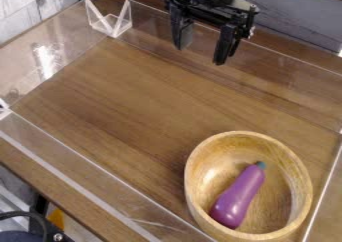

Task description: Remove the purple eggplant from inside the brown bowl and put it on the table

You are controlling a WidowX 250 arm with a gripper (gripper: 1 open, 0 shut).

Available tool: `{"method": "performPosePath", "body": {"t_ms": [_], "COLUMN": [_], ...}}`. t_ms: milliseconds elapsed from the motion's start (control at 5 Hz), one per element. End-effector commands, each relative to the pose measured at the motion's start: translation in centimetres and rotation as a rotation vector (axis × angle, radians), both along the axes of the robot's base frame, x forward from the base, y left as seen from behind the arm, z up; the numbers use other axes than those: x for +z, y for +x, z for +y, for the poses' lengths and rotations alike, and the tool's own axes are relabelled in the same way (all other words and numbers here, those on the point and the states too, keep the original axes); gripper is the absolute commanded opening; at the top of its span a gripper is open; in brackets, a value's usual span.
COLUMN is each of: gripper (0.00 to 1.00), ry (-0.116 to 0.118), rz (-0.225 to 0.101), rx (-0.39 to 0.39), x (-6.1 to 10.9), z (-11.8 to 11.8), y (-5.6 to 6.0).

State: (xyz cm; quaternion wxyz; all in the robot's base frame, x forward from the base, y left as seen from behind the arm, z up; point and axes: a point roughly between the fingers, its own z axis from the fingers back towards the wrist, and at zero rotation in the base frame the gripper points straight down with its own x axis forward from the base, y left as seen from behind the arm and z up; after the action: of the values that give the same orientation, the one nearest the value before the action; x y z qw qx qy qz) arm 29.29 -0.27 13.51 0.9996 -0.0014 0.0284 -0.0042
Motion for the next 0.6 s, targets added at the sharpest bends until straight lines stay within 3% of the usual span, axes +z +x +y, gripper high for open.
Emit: {"method": "performPosePath", "body": {"t_ms": [0, 200, 400], "gripper": [1.0, 1.0, 1.0], "ry": [-0.004, -0.023, -0.041], "rz": [0.017, 0.032, 0.024], "rx": [-0.021, -0.061, -0.018], "x": [-0.3, -0.4, -0.6], "z": [0.1, -1.0, -2.5], "y": [-0.1, -1.4, -2.8]}}
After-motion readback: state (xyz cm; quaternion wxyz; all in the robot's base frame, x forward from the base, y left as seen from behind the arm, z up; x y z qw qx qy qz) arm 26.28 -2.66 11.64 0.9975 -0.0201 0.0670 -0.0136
